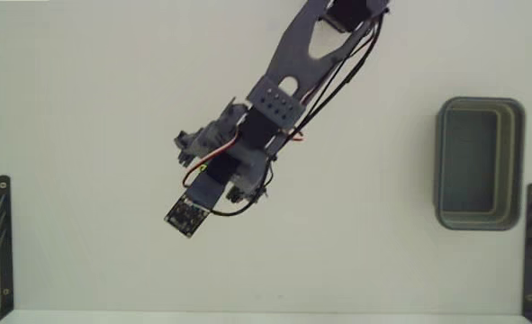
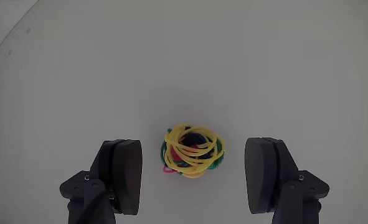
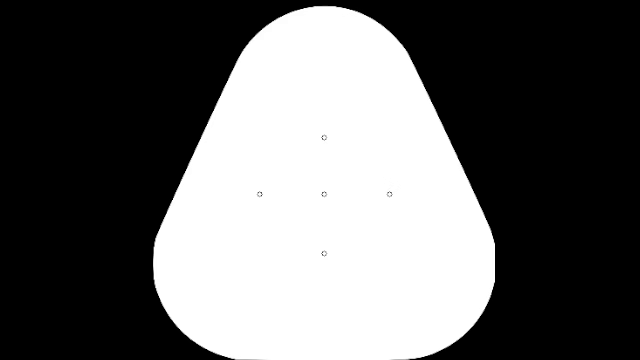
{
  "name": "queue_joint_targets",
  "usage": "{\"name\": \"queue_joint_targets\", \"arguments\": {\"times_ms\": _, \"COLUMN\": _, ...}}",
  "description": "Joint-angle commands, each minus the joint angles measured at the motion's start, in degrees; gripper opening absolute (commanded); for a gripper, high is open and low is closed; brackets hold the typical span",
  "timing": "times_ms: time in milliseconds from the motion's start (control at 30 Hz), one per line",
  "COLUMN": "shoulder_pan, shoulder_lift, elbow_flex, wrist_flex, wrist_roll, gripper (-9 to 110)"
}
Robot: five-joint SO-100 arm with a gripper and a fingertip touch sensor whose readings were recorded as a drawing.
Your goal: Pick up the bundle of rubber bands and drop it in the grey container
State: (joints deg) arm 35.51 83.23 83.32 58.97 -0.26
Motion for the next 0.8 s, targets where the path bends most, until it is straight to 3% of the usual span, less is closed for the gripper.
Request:
{"name": "queue_joint_targets", "arguments": {"times_ms": 0, "shoulder_pan": 1.3, "shoulder_lift": 1.6, "elbow_flex": -2.6, "wrist_flex": -0.4, "wrist_roll": 0.3, "gripper": 110}}
{"name": "queue_joint_targets", "arguments": {"times_ms": 767, "shoulder_pan": 1.3, "shoulder_lift": 1.9, "elbow_flex": -2.0, "wrist_flex": -0.8, "wrist_roll": 0.3, "gripper": 110}}
